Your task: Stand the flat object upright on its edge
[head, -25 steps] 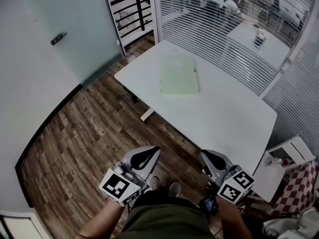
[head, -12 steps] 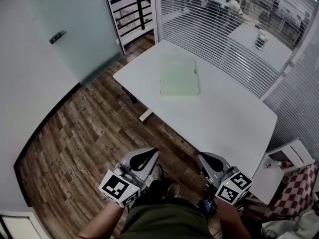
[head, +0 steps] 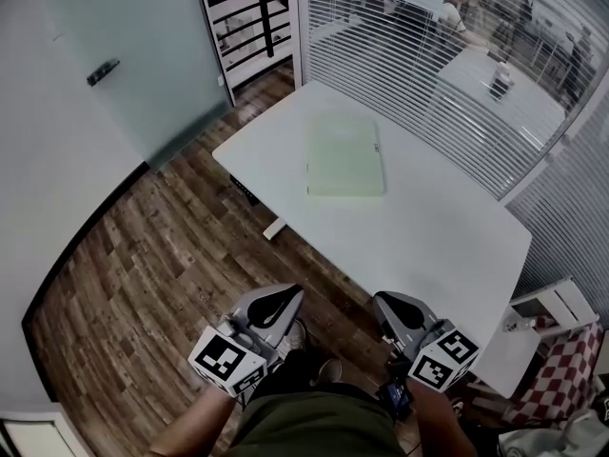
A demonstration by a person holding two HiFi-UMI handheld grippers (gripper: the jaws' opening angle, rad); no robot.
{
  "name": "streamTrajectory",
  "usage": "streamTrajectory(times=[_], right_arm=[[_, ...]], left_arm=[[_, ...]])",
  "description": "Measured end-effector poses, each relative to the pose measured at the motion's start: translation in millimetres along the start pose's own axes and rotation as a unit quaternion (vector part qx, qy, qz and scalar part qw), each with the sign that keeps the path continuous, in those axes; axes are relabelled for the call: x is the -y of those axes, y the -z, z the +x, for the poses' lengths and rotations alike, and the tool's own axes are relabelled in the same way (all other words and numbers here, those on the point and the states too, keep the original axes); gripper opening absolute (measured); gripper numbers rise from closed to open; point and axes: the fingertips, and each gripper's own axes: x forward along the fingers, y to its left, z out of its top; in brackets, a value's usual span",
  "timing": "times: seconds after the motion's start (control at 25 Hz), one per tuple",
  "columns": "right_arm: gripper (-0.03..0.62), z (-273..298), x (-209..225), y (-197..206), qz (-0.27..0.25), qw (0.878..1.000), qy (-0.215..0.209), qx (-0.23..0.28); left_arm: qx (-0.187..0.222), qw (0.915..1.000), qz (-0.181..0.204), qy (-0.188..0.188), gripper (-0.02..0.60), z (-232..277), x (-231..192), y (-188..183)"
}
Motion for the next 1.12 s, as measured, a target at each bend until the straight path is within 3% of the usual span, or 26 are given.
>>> streamTrajectory(times=[0.72, 1.12], right_arm=[[0.011, 119.5, 38.6, -38.7, 0.002, 0.999, 0.038, 0.003], [0.011, 165.9, 40.9, -45.4, 0.000, 0.999, 0.043, -0.001]], left_arm=[[-0.009, 0.9989, -0.016, 0.042, 0.000, 61.4, -123.6, -10.6], [-0.008, 0.9986, -0.019, 0.049, 0.000, 69.4, -169.5, -13.5]])
